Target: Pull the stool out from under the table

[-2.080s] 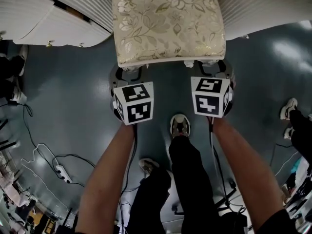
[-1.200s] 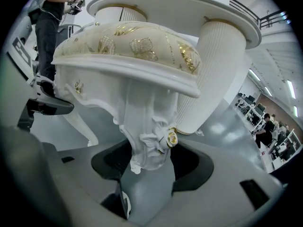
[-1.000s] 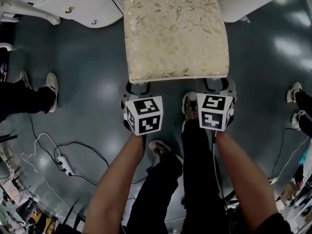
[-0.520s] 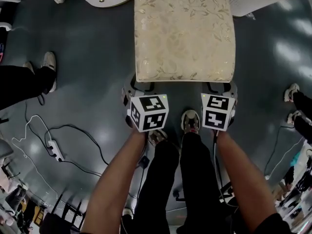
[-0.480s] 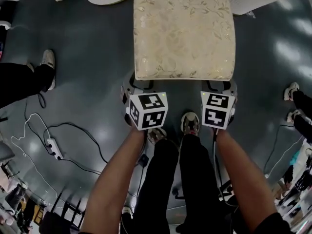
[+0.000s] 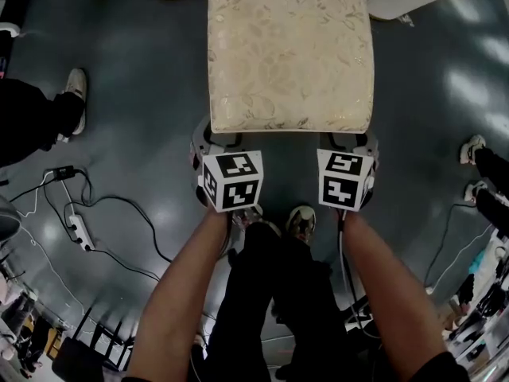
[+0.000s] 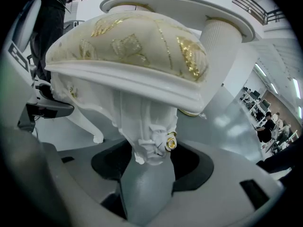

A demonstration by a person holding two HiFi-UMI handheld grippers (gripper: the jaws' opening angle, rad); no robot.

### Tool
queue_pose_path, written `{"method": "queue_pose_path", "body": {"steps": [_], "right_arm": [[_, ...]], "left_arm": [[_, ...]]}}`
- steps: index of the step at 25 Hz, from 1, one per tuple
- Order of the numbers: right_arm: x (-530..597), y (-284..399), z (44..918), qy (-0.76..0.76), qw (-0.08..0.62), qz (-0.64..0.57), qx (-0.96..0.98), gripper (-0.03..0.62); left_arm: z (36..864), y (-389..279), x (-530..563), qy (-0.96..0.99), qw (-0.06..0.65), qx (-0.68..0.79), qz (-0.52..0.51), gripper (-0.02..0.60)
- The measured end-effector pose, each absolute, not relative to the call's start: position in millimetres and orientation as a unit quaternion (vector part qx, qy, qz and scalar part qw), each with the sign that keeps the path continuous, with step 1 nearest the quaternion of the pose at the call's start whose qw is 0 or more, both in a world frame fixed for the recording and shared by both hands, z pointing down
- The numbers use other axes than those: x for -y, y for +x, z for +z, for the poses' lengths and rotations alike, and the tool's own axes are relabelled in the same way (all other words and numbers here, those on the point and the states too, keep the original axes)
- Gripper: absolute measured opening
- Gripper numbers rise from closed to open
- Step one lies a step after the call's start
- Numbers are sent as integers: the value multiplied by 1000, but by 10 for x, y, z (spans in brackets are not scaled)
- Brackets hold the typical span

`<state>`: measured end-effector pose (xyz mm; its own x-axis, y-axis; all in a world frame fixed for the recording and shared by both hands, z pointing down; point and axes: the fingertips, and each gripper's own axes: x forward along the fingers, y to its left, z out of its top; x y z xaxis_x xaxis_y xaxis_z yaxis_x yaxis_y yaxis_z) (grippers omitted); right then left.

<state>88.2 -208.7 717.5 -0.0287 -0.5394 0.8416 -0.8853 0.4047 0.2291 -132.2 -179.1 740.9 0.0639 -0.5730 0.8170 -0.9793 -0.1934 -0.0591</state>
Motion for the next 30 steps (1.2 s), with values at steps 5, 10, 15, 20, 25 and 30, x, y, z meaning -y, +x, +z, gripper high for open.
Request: {"method": "queue_pose_path", "body": {"steps": [5,10,15,20,25,30], "right_arm": [[2100,900,7164,508,474,186,694,233],[2098,897,7162,502,478,191,695,233],[2076,894,7141,495,487,201,692,233],[2073,896,7146,495,491,205,687,233],[2081,904,7137,495,493,202,687,233],[2075,912,7134,497,496,206,681,233]], "left_arm": [[7403,-1300,1786,668,279,579,375,244],[7401,-1301,1757,663,285,579,379,244],[7387,-1309,1758,660,295,571,388,244],[7394,-1308,1762,659,299,568,392,244],[7386,-1303,1760,660,299,567,391,244],[7385,-1295,1759,659,301,567,392,244]]}}
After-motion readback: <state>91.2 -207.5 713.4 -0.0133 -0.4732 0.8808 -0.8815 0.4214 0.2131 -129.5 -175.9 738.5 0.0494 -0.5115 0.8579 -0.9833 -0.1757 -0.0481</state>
